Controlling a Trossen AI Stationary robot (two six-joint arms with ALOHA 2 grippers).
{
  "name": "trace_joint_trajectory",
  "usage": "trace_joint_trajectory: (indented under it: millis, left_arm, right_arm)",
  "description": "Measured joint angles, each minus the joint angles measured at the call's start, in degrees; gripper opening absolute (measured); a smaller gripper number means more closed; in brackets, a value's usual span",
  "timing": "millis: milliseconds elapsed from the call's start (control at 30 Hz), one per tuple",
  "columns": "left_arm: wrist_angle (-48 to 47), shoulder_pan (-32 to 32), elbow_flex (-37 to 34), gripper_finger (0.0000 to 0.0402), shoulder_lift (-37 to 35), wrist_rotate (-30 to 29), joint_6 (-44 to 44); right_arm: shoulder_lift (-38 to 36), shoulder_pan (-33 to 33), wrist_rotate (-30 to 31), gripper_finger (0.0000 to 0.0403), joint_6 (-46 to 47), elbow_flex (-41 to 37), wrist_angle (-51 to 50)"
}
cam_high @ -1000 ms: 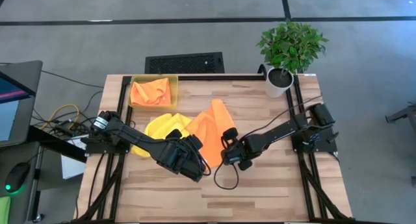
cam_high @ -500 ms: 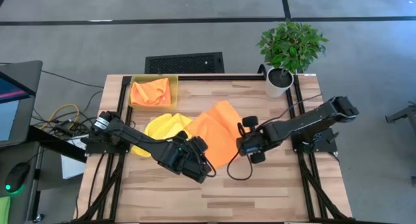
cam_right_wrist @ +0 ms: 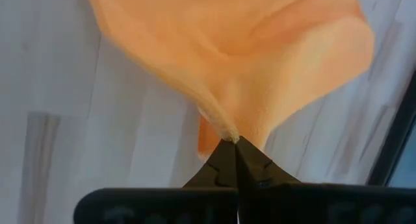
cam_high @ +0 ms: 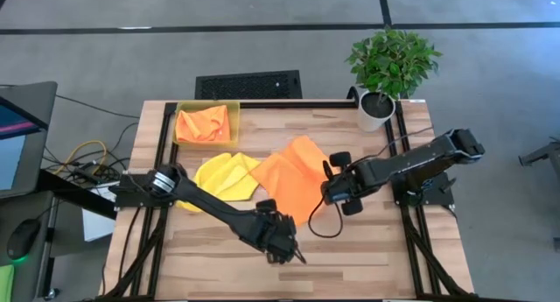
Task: Fold microfiber towels
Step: Fold the orange microfiber cloth
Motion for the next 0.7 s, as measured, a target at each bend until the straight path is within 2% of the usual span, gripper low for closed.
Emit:
trace_joint_trajectory:
  millis: [100, 300, 700]
  left_arm:
    - [1.7, -0.4, 0.1, 0.0155, 1.1, 3.0, 1.2]
    - [6.6, -0.9, 0.1, 0.0155, 3.8, 4.6, 5.3]
    - [-0.4, -0.3, 0.0, 0.0155, 7.7, 0.5, 5.0]
  right_arm:
    - [0.0, -0.8, 0.0, 0.0004, 0.0, 0.0, 0.0]
    - [0.0, -1.3, 0.0, 0.0004, -1.5, 0.0, 0.8]
    - [0.1, -1.3, -1.4, 0.0004, -1.5, 0.0, 1.5]
